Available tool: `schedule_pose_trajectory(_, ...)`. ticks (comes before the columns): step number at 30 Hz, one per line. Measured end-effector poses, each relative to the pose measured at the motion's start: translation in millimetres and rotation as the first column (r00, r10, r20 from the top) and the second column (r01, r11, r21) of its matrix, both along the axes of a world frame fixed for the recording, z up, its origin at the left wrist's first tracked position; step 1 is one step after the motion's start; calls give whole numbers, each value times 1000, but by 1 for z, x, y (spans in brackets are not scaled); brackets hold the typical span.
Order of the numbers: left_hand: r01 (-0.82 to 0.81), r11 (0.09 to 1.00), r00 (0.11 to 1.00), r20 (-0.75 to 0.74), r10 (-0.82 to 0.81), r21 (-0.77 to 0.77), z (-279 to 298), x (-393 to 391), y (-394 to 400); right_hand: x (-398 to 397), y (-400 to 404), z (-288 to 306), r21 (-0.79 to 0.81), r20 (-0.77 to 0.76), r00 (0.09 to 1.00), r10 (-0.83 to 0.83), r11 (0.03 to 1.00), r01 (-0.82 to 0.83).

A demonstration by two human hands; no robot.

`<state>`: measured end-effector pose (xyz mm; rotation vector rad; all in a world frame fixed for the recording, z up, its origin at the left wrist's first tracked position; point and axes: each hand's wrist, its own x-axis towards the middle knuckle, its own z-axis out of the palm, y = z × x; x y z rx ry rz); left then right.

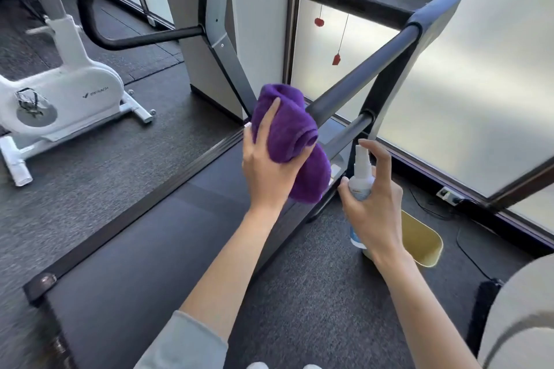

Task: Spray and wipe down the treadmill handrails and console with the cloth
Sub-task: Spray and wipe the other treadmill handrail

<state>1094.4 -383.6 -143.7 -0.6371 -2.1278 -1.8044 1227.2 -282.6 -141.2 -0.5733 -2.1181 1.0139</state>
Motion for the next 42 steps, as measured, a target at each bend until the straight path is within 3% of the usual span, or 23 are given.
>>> schedule_pose_trajectory(3,-45,988,998,-58,36,-149,8,-6,18,1,-5,0,5,-5,1000,-9,1000,9)
schedule_pose_trajectory(7,-35,997,990,133,45,-71,-31,1,0,1,-8,-2,7,-4,1000,-20,1000,20)
schedule_pose_trajectory(12,-9,994,924,380,50,-109,-80,15,-27,4,-12,-6,31,10,999,-40,999,40)
schedule_pose_trajectory(21,-161,987,899,408,157,-24,-78,38,-33,-1,12,-20,64,94,995,-31,998,25)
schedule_pose_trajectory(27,-360,933,842,437,318,14,-78,64,-9,-11,47,-35,75,123,979,162,982,-172)
schedule_pose_trajectory(34,-660,748,637,582,505,73,-71,107,37,-14,128,-34,80,203,877,435,885,-458)
schedule_pose_trajectory(38,-738,674,559,591,582,34,-69,131,64,-26,163,-34,56,256,820,513,839,-542)
schedule_pose_trajectory(42,-748,663,511,611,604,-30,-70,143,89,-36,167,-34,20,318,725,611,760,-649)
